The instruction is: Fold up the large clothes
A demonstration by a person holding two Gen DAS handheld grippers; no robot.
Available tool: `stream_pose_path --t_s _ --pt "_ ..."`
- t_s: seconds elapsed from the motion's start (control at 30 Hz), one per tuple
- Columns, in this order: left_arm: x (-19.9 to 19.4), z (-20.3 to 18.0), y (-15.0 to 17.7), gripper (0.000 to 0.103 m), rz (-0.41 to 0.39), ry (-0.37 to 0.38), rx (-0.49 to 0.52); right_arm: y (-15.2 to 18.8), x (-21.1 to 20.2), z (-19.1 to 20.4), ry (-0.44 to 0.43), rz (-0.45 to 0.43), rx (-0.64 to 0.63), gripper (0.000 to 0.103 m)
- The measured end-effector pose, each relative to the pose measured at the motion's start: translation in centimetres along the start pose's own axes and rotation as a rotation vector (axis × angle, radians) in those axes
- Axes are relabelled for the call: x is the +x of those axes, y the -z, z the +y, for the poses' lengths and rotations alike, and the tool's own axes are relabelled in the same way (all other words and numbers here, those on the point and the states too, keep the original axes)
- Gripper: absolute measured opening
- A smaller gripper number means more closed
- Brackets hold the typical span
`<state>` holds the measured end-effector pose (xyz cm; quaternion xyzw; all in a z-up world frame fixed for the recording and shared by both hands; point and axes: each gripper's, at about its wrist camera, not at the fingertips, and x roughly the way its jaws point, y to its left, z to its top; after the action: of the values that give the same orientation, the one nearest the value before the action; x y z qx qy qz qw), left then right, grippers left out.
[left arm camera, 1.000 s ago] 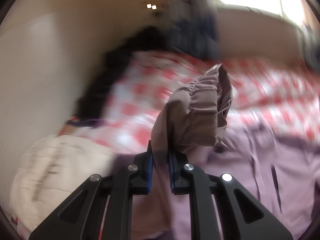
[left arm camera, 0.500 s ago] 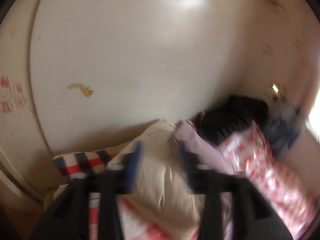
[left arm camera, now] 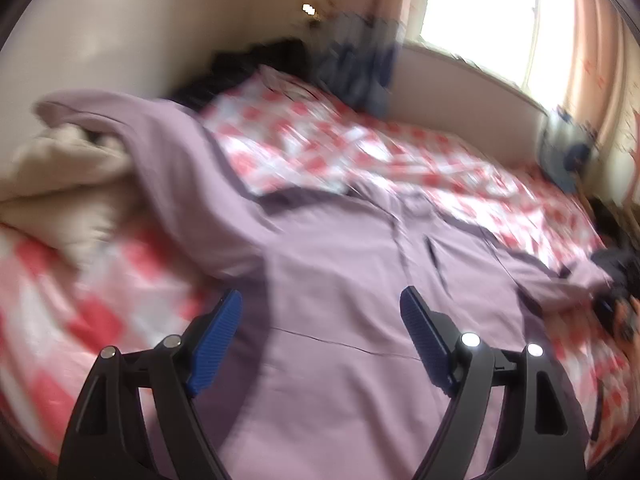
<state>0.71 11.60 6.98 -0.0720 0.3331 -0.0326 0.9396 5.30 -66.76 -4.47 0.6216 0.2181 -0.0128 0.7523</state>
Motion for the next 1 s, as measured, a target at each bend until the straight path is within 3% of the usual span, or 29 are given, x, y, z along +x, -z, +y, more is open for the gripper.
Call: stream_pose_path --t_s 0.07,0.1,0.13,0.2,0.23,0.27,0.3,0.37,0.4,0.43,0.47,0.57,0.73,0.87,1.0 --pt "0.8 -2.0 0.4 0.078 0.008 -0.005 0.004 -0.8 2.6 -0.1 -0.018 0.024 -0.029 0.063" --pt "1.1 -2.5 0.4 0.078 0.014 0.002 0.007 -1.1 3.4 0.6 -0.01 0.043 -0.074 0.027" --pt "1.4 -3.0 0.3 0.078 0.014 -0.003 0.008 -1.4 3.8 2.0 -0.008 0.042 -0.134 0.014" --pt "2.0 -4.0 0.3 0.078 0.006 -0.022 0.017 -1.6 2.5 6.8 -0.023 -0.009 -0.338 0.012" --pt "1.9 -4.6 0.8 0.078 0.006 -0.021 0.022 -1.0 1.0 9.8 -0.076 -0.047 -0.475 0.011" --pt "2.1 -5.1 1.0 0.078 0.006 -0.018 0.023 -0.2 -0.6 11.9 -0.147 -0.07 -0.577 0.011" --pt "2.6 -5.4 1.1 0.078 0.008 -0.013 0.019 0.6 -2.1 13.3 -0.158 -0.104 -0.661 0.011" --pt "3.8 -5.6 1.1 0.078 0.028 0.004 0.007 0.9 -4.1 13.1 -0.114 -0.157 -0.719 0.012" --pt "4.5 -5.8 1.4 0.078 0.049 0.022 -0.003 0.6 -4.3 11.9 -0.059 -0.171 -0.707 0.019" --pt "4.9 -5.8 1.5 0.078 0.064 0.036 -0.009 -0.1 -4.3 9.9 0.022 -0.172 -0.663 0.037" --pt "5.3 -6.1 1.8 0.078 0.082 0.053 -0.011 -1.0 -4.1 7.2 0.09 -0.147 -0.583 0.044" --pt "6.1 -7.3 2.4 0.078 0.107 0.079 0.019 -2.3 -4.7 0.9 0.168 -0.104 -0.389 0.047" --pt "6.3 -7.9 2.4 0.082 0.106 0.115 0.053 -1.7 -7.1 -2.1 0.109 -0.104 -0.323 0.073" --pt "6.5 -8.0 2.3 0.084 0.098 0.126 0.064 -1.7 -6.5 -3.8 0.006 -0.098 -0.193 0.074" --pt "6.5 -8.3 2.7 0.084 0.086 0.082 0.093 -2.0 -5.6 -6.8 -0.081 -0.115 -0.009 0.074"
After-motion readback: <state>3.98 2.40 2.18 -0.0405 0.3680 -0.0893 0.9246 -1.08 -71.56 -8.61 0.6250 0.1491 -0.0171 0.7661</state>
